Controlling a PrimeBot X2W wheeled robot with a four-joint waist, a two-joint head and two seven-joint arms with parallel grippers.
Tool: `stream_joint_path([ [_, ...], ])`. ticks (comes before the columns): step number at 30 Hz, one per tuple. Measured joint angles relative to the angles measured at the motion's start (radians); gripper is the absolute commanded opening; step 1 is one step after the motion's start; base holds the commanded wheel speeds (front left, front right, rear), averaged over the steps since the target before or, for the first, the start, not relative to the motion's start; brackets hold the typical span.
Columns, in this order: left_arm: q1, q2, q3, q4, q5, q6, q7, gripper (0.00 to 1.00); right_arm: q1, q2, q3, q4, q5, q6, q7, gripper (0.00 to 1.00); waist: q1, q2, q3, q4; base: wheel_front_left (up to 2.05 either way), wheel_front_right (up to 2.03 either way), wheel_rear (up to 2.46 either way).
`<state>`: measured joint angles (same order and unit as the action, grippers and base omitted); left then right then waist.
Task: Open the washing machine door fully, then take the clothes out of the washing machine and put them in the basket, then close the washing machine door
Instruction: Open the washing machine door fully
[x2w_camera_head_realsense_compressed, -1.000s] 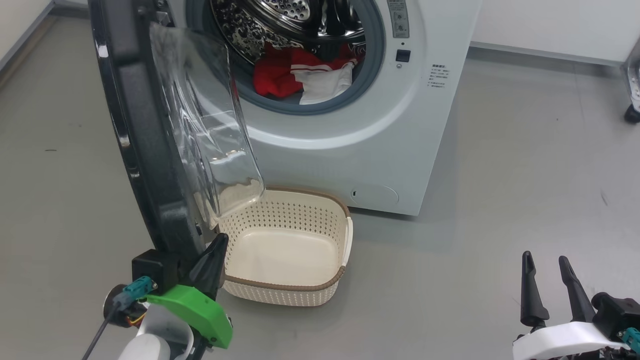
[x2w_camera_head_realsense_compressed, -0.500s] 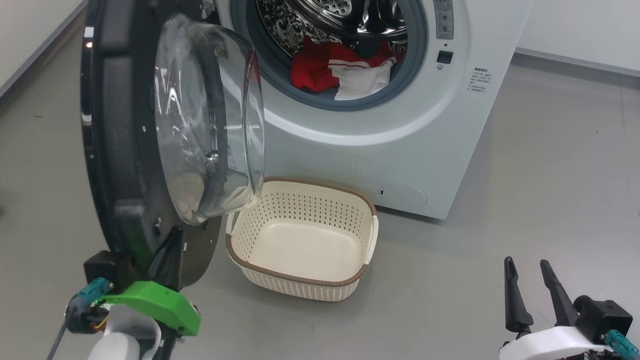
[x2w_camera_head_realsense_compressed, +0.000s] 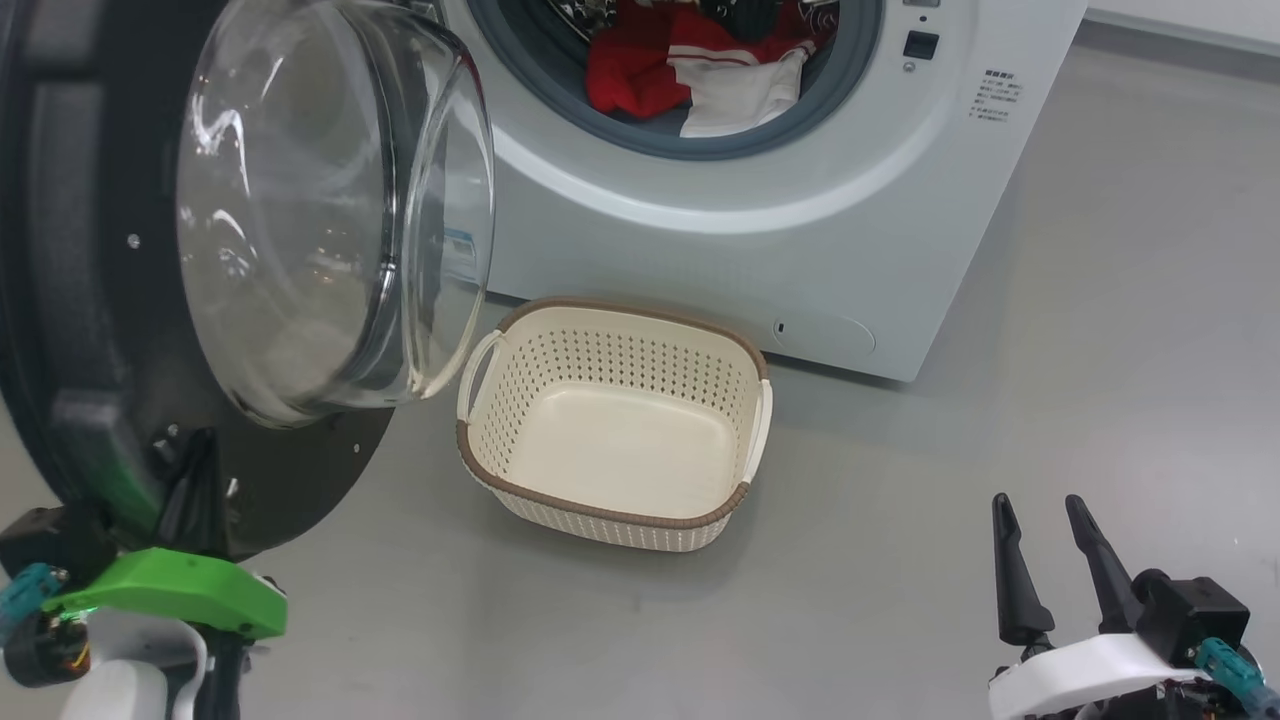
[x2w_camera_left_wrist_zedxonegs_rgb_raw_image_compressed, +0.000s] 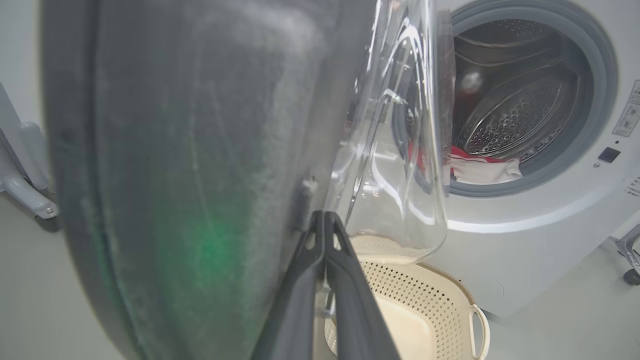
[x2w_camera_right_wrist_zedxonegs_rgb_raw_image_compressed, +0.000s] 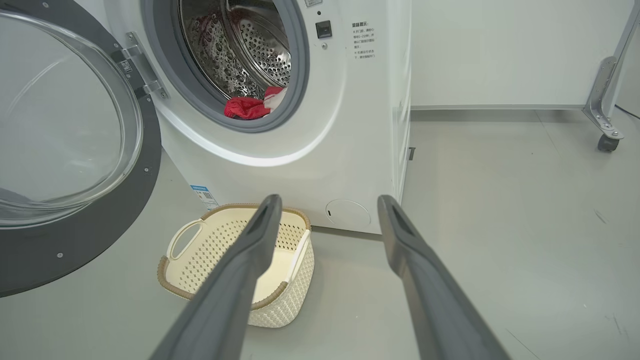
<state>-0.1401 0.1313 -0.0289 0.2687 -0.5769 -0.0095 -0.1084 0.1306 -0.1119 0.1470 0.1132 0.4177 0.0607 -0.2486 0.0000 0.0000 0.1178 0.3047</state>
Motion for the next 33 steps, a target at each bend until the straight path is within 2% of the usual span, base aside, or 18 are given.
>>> stream_joint_path([
  [9,-0.041,0.035,0.099,0.049,-0.061,0.014,-0.017,0.0,-0.029,-0.018,0.0,-0.006,-0.017,0.0,0.007,1.0,0.0,0.0,0.063,-0.007,0.0,0.0,0.0],
  [20,-0.097,0.109,0.21,0.117,-0.119,0.022,-0.026,0.0,-0.057,-0.032,0.005,-0.02,-0.035,0.0,0.023,1.0,0.0,0.0,0.13,-0.023,0.0,0.0,0.0],
  [33,-0.187,0.199,0.277,0.213,-0.153,0.017,-0.016,0.0,-0.101,-0.051,0.005,-0.054,-0.052,-0.001,0.042,1.0,0.0,0.0,0.215,-0.034,0.0,0.0,0.0],
])
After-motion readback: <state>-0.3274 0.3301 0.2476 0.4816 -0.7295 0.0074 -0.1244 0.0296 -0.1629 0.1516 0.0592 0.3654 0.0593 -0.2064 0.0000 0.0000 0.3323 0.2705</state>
